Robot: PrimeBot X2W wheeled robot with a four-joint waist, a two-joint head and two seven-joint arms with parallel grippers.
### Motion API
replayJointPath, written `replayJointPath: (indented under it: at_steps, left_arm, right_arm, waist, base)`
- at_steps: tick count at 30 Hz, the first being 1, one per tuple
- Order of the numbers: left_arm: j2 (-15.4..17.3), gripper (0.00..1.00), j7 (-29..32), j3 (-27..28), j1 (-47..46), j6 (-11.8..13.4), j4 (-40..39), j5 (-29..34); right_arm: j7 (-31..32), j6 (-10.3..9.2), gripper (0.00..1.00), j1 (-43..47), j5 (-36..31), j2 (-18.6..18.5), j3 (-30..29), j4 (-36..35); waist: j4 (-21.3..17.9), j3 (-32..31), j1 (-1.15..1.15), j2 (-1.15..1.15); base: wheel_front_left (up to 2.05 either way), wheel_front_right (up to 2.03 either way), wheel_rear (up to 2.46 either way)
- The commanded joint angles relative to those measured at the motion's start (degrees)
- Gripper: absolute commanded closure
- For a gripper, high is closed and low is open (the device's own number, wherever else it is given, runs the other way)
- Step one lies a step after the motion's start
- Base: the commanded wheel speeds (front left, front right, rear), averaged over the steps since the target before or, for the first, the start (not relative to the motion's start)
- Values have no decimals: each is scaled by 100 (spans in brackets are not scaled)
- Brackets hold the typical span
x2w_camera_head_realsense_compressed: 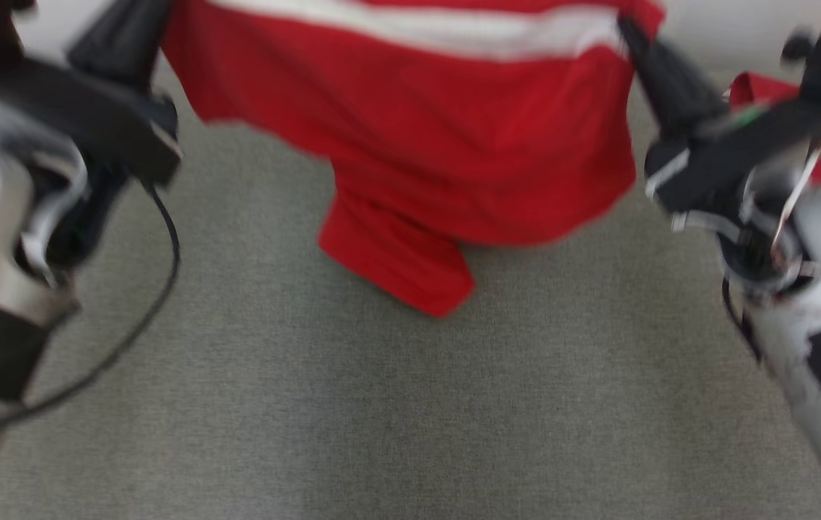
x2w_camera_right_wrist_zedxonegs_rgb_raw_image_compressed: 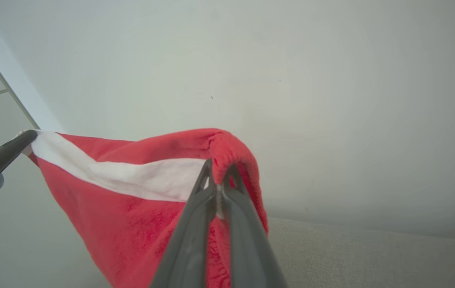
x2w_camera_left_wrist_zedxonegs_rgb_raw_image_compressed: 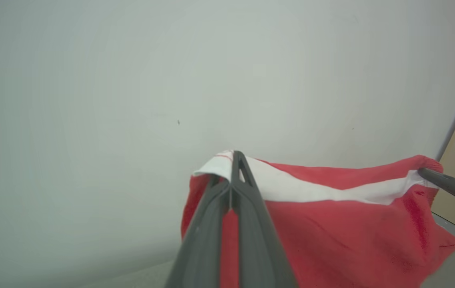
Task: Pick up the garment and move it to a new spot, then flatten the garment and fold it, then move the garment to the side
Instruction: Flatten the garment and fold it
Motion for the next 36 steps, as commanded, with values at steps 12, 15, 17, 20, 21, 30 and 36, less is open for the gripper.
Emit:
replayJointPath:
  at_steps: [12, 15, 17, 20, 21, 30, 36]
  left_arm:
    - [535, 100, 33, -915, -2911, 7, 897, -655]
    - [608, 100, -7, -1078, -3411, 7, 1085, -833]
    - [634, 100, -39, -1197, -3695, 9, 1196, -929]
    - [584, 100, -100, -1356, -4028, 9, 1351, -1033]
    - [574, 100, -107, -1450, -4128, 9, 1386, -1036]
    - [511, 100, -346, -2014, -4490, 9, 1605, -1332]
    - [515, 100, -693, -2290, -4209, 9, 1581, -1728]
  right_arm:
    - [190, -11, 100, -3117, 490, 464, -29, 1709]
    - [178, -11, 100, -3603, 509, 461, 1, 2005]
    - [155, -11, 100, -3874, 479, 430, 64, 2132]
    - [122, -11, 100, -4199, 452, 388, 149, 2287]
    - [131, -11, 100, -4296, 437, 365, 192, 2325]
    - [5, -11, 100, -4613, 556, 238, 448, 2490]
    - [-117, -11, 100, -4249, 775, -3, 673, 2366]
  waist:
    - [-270, 1335, -1, -1]
    - [-278, 1418, -1, -1]
    - [-270, 1464, -1, -1]
    - [-251, 1523, -1, -1]
    - [-242, 1547, -1, -1]
    - [-212, 1668, -1, -1]
    - [-165, 1667, -1, -1]
  base:
    - [0, 0, 0]
    - [0, 0, 0]
    - [0, 0, 0]
    - [0, 0, 0]
    - [0, 0, 0]
    - [0, 0, 0]
    - [0, 0, 0]
